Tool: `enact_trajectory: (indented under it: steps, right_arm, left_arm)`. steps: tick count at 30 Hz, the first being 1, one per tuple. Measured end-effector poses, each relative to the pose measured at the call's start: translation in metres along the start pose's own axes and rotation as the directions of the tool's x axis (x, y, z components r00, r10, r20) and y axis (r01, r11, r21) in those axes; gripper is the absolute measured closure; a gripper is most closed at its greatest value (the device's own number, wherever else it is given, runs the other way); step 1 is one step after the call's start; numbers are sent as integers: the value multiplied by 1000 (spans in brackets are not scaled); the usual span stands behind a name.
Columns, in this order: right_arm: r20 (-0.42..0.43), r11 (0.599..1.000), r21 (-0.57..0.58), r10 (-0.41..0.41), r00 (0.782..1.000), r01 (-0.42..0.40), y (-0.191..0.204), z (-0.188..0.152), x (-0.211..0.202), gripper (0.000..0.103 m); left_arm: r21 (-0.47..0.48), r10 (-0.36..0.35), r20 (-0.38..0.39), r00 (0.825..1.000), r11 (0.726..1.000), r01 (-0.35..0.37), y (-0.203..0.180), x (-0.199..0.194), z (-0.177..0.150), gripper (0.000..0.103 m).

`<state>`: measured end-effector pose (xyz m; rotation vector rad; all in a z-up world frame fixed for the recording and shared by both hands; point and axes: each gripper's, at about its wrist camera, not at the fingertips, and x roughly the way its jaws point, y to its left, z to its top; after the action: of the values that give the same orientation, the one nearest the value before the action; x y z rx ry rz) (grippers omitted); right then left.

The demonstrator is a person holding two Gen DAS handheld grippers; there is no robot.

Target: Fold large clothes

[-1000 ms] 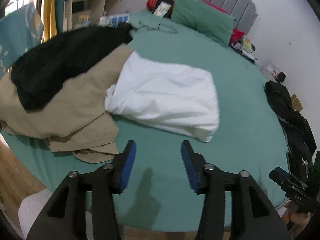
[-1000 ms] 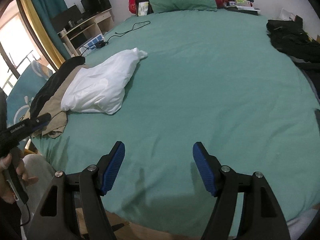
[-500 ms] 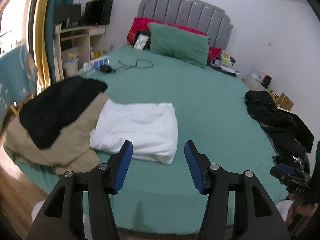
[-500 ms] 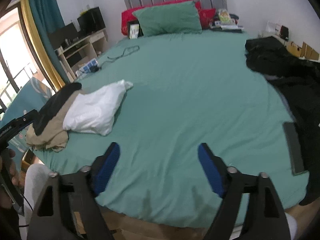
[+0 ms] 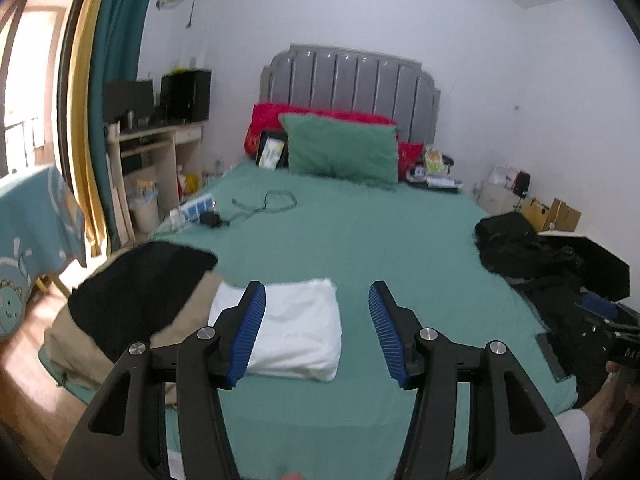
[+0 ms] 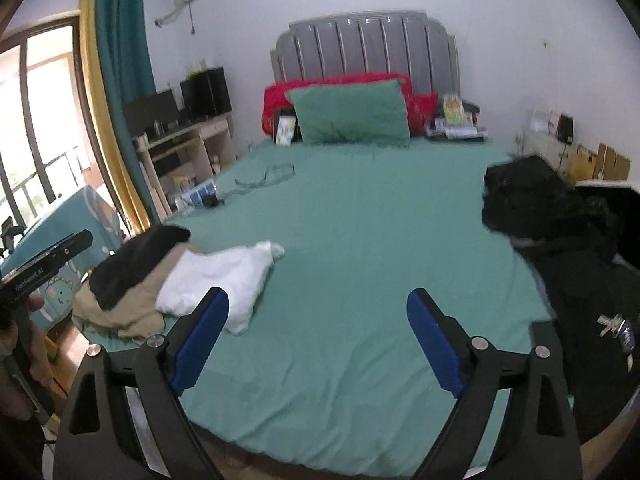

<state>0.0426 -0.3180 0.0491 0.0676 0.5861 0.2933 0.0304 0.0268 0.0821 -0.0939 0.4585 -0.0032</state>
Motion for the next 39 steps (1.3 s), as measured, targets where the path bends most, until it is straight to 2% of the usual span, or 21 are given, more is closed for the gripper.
enact_trajectory:
  steps: [8, 12, 16, 21, 29, 32, 35, 39]
  right_arm:
    - [157, 996, -84, 5, 988, 9, 23, 25, -44, 8]
    - [226, 995, -98, 13, 974, 10, 29, 33, -61, 2]
    - [263, 995, -97, 16, 965, 10, 32, 35, -68, 1]
    - [257, 995, -100, 18, 966, 8, 34, 31, -58, 1]
    - [231, 995, -98, -12, 973, 35, 32, 14, -32, 1]
    - [211, 993, -112, -21, 977, 46, 28, 1, -16, 1]
    - [145, 992, -119, -22, 989, 40, 22, -8, 7, 1]
    - [123, 994, -110, -12, 992, 25, 13, -13, 20, 1]
  left_arm:
    - [25, -2, 115, 993, 1000, -1, -8, -36, 24, 46]
    - [49, 10, 176, 984, 999, -19, -12, -48, 27, 28]
    - [76, -3, 162, 987, 997, -9, -17, -45, 24, 25]
    - [62, 9, 122, 993, 998, -17, -13, -34, 14, 24]
    - [47, 23, 116, 993, 998, -29, -4, -12, -8, 24]
    - [55, 37, 69, 997, 998, -41, -5, 11, -23, 24]
    - [43, 48, 10, 999, 998, -48, -7, 35, -34, 24]
    - [17, 61, -7, 998, 998, -61, -9, 50, -42, 25]
